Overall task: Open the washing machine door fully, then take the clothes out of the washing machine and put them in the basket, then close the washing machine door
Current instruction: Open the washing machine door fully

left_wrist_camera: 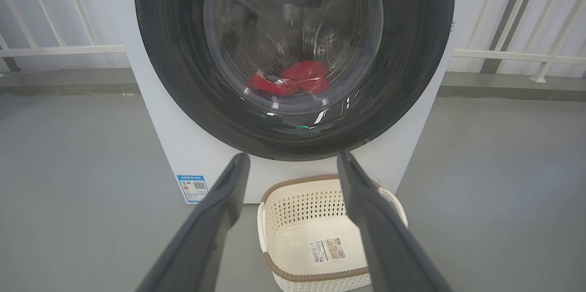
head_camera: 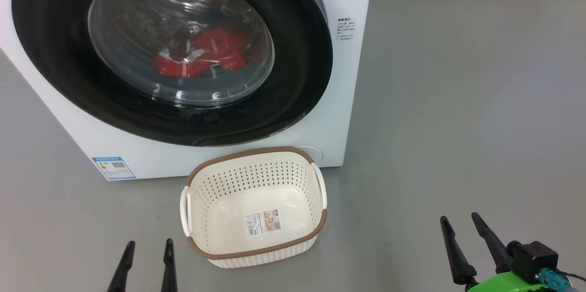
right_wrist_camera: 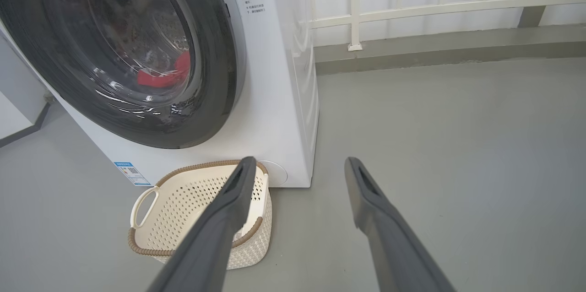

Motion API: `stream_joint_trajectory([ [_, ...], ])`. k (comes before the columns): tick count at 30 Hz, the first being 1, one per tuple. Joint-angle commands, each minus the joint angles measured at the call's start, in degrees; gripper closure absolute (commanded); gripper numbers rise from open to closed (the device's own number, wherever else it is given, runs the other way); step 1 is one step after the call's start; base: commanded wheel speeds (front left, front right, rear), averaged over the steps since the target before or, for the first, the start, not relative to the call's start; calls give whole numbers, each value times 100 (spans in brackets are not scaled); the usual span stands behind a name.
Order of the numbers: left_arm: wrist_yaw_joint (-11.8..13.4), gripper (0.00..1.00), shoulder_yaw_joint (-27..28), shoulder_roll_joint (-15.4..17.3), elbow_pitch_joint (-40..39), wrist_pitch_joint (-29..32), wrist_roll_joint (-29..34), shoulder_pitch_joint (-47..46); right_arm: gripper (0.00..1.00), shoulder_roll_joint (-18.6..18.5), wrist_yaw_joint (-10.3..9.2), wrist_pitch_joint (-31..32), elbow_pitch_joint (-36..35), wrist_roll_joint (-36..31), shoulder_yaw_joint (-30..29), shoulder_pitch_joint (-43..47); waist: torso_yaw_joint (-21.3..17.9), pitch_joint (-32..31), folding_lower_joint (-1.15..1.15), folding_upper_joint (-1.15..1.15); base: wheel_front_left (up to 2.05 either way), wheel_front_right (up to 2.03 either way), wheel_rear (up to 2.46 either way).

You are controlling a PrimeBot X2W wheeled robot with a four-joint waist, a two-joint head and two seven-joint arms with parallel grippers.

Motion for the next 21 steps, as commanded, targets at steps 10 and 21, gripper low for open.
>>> stream_joint_trajectory([
  [10, -39, 0, 191, 49, -125, -71, 39, -104, 4, -1, -5, -69, -197, -46, 99, -135, -15, 25, 0, 0, 0, 0, 0],
  [21, -45, 0, -22, 49, -126, -71, 36, -336, 100, 88, -5, -69, -299, 724, 327, -894, 128, 326, 0, 0, 0, 0, 0],
])
